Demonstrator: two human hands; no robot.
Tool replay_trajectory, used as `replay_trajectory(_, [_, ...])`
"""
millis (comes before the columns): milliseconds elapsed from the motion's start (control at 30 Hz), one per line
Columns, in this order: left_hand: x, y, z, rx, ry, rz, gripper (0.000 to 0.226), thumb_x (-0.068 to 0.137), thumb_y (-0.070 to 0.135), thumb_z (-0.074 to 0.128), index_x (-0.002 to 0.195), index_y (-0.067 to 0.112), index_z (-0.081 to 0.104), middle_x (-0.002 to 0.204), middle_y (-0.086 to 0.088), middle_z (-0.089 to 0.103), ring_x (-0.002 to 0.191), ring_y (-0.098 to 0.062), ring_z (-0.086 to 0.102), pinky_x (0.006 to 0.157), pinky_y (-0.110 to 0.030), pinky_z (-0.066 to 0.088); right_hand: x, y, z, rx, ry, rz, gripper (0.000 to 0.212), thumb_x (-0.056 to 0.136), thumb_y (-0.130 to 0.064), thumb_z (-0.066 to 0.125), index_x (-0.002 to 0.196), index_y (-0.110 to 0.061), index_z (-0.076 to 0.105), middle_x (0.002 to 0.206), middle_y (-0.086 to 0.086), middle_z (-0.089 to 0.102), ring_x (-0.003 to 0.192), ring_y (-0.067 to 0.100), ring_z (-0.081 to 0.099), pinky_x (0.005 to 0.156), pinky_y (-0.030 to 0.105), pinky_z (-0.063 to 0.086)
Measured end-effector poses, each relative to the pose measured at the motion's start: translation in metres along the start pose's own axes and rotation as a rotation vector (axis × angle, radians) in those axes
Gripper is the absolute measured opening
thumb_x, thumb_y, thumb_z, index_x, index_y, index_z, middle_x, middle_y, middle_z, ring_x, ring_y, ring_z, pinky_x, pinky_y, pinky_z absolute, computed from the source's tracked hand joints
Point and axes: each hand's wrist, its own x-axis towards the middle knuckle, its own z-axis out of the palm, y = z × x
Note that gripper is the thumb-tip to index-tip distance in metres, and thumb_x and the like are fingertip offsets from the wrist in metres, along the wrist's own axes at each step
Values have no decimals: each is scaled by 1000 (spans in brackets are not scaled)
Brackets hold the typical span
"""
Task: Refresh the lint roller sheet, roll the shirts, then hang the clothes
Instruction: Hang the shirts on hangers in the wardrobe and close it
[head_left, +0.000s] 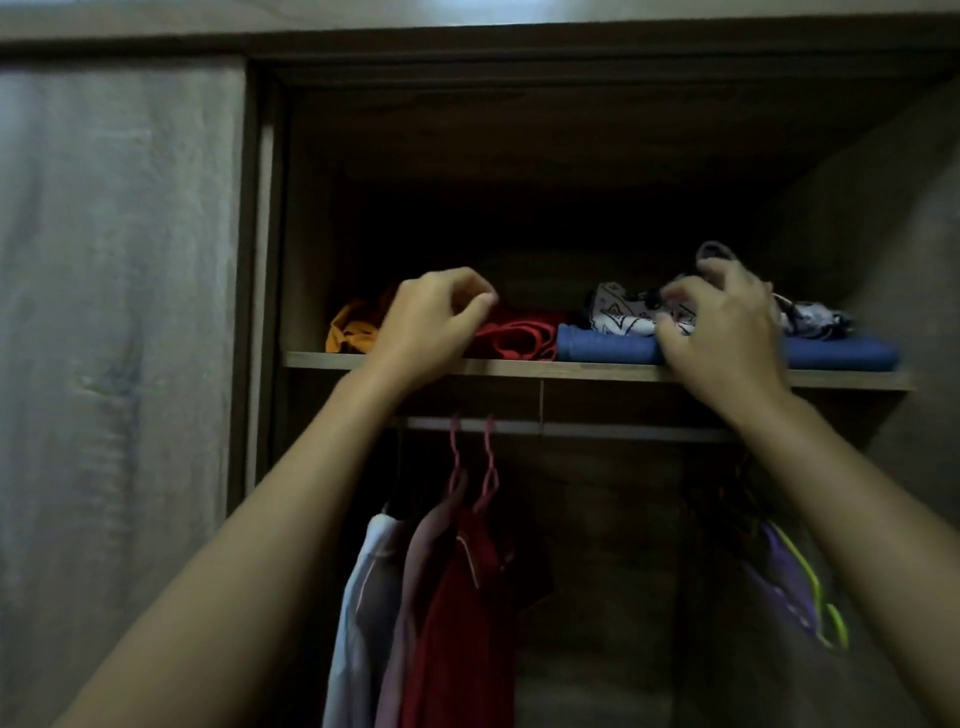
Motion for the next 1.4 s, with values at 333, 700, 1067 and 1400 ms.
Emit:
replay_trajectory(333, [-5, -32, -29, 9, -62, 11, 26, 97, 29, 50, 115, 16, 63, 111, -1, 66, 97, -6, 57, 74, -14, 40, 8, -14, -7, -154, -195, 167, 49, 91, -35, 54, 134, -12, 49, 146, 15, 40, 141, 32, 26, 117, 50, 17])
replay_trajectory(700, [18, -18, -21, 18, -86, 39, 27, 97, 29, 49, 119, 18, 60, 117, -2, 63, 108, -14, 58, 82, -23, 41, 49, 29, -16, -287, -596, 480, 55, 91, -40, 28, 131, -11, 52, 139, 16, 50, 123, 35, 49, 104, 47, 38])
replay_trajectory(1067, [39, 4, 19, -5, -86, 59, 28, 96, 30, 50, 120, 20, 59, 116, -2, 64, 106, -14, 59, 81, -25, 45, 56, 42, 2, -338, -407, 36, 27, 95, -22, 46, 114, -19, 66, 113, 13, 64, 105, 32, 55, 90, 44, 46])
replay_trajectory(1400, [44, 6, 27, 1, -93, 11, 28, 96, 30, 49, 121, 20, 58, 118, -4, 62, 107, -15, 59, 80, -26, 46, 71, 48, 6, -314, -552, 289, 71, 95, -53, 29, 152, -12, 17, 160, 12, 10, 145, 36, 12, 116, 59, 4])
